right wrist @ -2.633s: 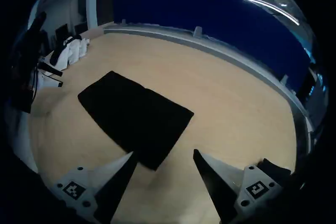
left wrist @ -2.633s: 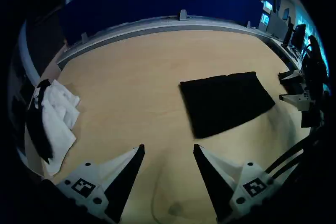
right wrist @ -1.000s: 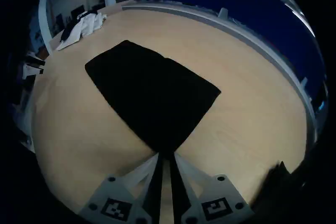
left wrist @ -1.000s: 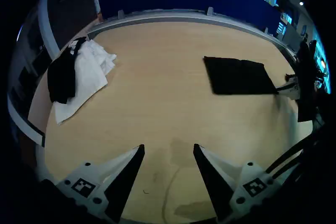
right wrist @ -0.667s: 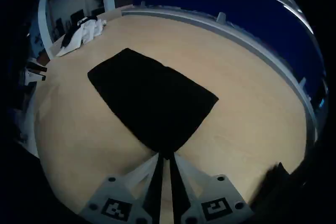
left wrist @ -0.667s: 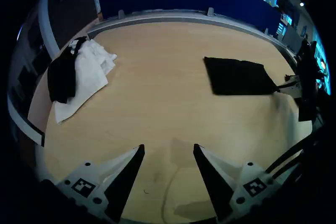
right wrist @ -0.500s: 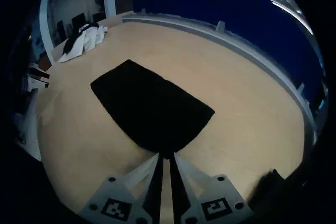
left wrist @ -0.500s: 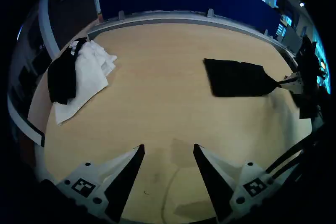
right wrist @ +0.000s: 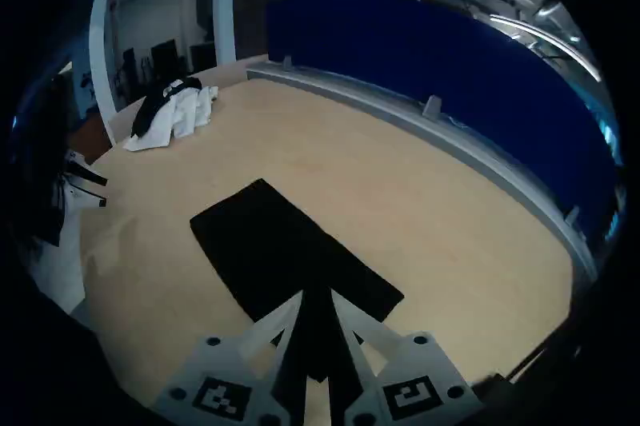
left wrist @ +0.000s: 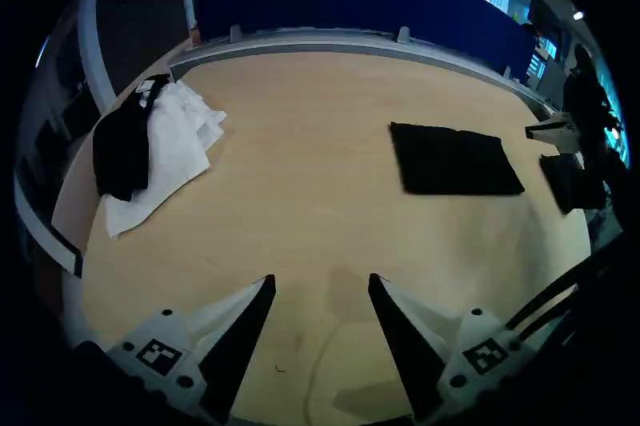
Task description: Fold towel
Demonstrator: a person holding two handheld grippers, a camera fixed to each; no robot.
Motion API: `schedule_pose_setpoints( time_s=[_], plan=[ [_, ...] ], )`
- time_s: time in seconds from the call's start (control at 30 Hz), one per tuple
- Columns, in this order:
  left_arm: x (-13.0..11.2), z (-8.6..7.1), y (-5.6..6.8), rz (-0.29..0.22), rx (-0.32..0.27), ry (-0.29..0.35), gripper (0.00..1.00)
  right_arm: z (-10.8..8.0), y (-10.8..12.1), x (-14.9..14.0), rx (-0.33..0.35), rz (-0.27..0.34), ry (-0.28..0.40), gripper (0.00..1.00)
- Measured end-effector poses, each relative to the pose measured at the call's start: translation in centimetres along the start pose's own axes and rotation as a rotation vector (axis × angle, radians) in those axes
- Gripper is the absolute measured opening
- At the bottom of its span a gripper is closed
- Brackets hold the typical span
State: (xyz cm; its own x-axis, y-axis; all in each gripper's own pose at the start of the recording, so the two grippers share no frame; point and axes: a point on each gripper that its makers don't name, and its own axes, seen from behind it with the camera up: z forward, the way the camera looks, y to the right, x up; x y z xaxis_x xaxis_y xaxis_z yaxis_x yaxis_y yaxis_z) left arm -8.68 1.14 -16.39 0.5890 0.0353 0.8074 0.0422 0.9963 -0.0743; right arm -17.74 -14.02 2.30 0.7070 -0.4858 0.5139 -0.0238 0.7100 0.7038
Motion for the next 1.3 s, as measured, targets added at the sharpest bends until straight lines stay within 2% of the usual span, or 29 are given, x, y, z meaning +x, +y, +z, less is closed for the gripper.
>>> schedule_pose_setpoints(
  time_s=[0.3,0.33,0.4,0.47,0.8,1.0,1.3],
  plan=[
    [0.3,-0.2,-0.2,0.002,-0.008,0.007,0.86,0.1,0.2,-1.6,-0.021,-0.001,-0.025,0.09],
    [0.3,-0.3,-0.1,0.003,-0.008,0.008,0.86,0.1,0.3,-1.8,-0.028,-0.003,-0.028,0.13],
    [0.5,-0.4,0.0,0.006,-0.010,0.010,0.86,0.2,0.6,-2.2,-0.042,-0.007,-0.034,0.42],
    [0.5,-0.5,0.1,0.008,-0.011,0.011,0.86,0.2,0.7,-2.6,-0.048,-0.012,-0.042,0.65],
    [0.1,-0.4,0.3,0.008,-0.011,0.008,0.86,0.2,0.9,-4.0,-0.049,-0.009,-0.056,0.65],
    [-0.2,-0.3,0.3,0.008,-0.008,0.006,0.86,0.8,0.8,-7.1,-0.044,-0.003,-0.102,0.65],
    [-0.9,-0.1,0.4,0.016,-0.005,-0.009,0.86,2.1,0.4,-12.5,-0.021,0.042,-0.185,0.65]
  ],
)
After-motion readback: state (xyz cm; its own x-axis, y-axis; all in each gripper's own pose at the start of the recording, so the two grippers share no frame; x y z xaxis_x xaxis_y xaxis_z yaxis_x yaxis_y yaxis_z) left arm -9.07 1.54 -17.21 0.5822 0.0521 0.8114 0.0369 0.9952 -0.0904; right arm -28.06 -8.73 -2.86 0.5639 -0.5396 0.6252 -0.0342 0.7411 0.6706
